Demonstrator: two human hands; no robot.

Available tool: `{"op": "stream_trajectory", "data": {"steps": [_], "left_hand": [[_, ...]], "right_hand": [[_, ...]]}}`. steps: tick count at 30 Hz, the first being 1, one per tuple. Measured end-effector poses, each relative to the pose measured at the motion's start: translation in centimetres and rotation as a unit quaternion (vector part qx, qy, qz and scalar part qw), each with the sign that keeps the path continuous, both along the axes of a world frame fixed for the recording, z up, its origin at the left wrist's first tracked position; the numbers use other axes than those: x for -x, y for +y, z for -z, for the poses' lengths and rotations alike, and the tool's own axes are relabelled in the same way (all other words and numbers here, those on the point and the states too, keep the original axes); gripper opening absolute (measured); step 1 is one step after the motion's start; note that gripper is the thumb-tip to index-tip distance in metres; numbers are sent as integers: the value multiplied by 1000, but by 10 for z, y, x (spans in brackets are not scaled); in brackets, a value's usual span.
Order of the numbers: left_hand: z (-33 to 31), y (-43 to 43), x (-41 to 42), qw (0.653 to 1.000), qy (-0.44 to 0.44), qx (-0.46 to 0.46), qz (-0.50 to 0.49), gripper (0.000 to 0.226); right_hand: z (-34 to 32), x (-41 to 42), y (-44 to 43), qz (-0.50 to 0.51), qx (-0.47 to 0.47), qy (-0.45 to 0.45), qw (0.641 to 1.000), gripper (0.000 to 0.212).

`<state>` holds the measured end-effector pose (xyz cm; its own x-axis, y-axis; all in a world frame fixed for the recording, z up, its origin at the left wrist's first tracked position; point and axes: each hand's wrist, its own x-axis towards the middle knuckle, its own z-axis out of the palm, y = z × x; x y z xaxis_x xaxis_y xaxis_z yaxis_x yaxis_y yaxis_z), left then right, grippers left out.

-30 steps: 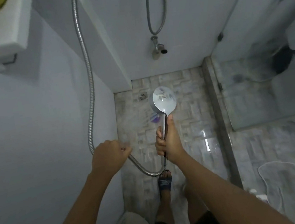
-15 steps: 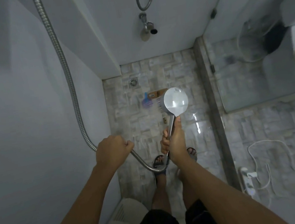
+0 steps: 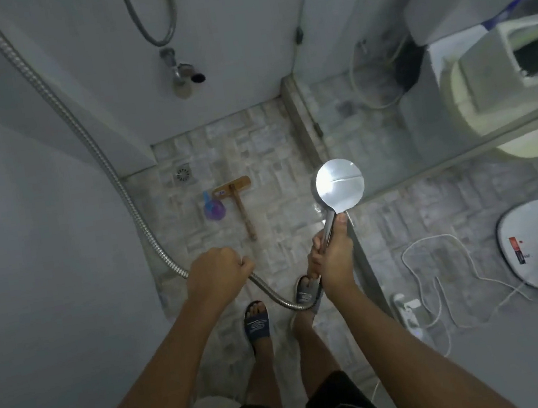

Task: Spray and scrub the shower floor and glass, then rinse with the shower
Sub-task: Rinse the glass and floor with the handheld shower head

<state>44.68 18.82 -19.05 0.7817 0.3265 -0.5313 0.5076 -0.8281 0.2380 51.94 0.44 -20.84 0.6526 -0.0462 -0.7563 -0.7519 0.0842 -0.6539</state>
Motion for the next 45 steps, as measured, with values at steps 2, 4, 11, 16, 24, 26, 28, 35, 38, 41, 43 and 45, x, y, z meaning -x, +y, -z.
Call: {"op": "stream_trajectory", "data": {"steps": [2,4,11,16,24,26,28,35,38,41,43,45], "left_hand": [[1,-15,-19,1000,1,5,9,45],[3,-29,-36,1000,-1,9,20,46],[11,-65,-89,1000,-3,2,24,44],[15,-61,-120,999,-18,-12,-34,46],[0,-50,-172,991,-81,-9,-102,48],[-5,-49,-182,987,-101,-18,-122,44],[-9,-44,-188,984,-120,-19,-131,44],[-7,-19,-169,985,-92,-38,-140,42],[-2,-9,-140,987,-68,-30,-146,42],[0,4,-100,981,-58,-12,-187,49],[-3,14,-72,977,-40,-21,-209,48],[-5,27,-45,973,-25,-38,-225,45]], "right_hand": [[2,-14,-16,13,14,0,1000,71],[3,-29,-30,25,30,-10,999,72],[7,-72,-61,10,33,-51,998,70],[5,-121,-54,25,3,-32,999,69],[-1,-198,-21,6,20,-97,995,71],[-3,-213,-12,-3,13,-104,994,70],[-3,-223,-6,-4,10,-108,994,70],[7,-204,9,-40,-19,-77,996,75],[14,-174,19,-76,-36,-25,996,74],[24,-129,35,-82,-58,4,995,74],[29,-94,52,-97,-72,32,992,76],[32,-63,67,-102,-84,51,990,76]]}}
